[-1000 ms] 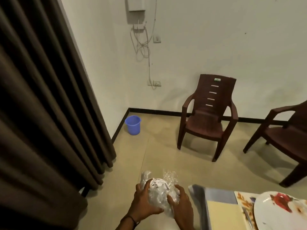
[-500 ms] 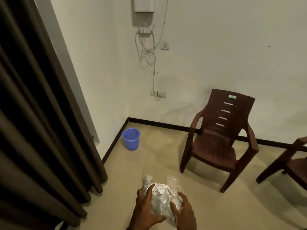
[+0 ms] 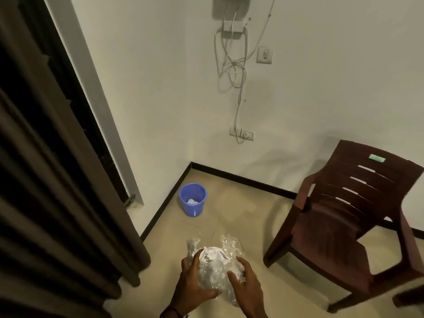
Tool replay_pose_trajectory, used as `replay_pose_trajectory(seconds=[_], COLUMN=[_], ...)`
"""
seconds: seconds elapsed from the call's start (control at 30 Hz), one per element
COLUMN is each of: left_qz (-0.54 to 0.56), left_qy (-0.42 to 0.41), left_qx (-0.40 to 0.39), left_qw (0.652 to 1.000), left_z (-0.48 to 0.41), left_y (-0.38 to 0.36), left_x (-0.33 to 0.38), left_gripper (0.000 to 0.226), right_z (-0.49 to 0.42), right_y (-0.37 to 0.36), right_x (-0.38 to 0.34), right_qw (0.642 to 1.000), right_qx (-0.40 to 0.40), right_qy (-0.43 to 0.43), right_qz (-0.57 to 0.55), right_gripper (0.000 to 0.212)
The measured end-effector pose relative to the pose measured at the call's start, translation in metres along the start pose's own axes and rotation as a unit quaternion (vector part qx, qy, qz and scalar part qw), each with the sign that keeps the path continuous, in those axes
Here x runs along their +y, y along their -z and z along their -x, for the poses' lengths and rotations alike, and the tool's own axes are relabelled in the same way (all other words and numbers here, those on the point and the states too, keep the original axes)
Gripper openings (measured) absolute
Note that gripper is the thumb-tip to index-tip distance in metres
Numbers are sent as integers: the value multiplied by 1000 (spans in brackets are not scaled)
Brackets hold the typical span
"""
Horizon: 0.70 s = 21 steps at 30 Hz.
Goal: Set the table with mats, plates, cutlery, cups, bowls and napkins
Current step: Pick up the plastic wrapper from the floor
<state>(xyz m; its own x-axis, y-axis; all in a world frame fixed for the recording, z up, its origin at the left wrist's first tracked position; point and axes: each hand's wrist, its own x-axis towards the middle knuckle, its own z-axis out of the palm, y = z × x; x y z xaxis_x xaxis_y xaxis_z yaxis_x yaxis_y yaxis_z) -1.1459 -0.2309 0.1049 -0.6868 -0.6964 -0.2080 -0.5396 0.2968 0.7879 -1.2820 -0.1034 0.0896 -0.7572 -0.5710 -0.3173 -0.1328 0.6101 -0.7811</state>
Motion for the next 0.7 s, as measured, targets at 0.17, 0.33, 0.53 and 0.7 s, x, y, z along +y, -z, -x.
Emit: replay_pose_trajectory(seconds=[0.17,0.33,0.53,0.7], left_qz=[-4,0,29,34], left_qy=[27,58,74,103], left_qx=[11,24,37,50], left_qw=[1000,998,996,993], left_z=[-75,-163,-260,-340], left_y=[14,25,27,18], left_x=[-11,-9,-20,-64], left_gripper=[117,125,122,125], right_z=[-79,-172,-280,-367], right_y=[-18,-23,-38,-74], right_x=[-26,-54,-73,-75], right_qw=[999,996,992,988], right_qx=[-51,-89,-125,-144], right_qy=[5,16,19,32], right_qz=[-4,13,30,51], right_gripper=[50,61,65,65])
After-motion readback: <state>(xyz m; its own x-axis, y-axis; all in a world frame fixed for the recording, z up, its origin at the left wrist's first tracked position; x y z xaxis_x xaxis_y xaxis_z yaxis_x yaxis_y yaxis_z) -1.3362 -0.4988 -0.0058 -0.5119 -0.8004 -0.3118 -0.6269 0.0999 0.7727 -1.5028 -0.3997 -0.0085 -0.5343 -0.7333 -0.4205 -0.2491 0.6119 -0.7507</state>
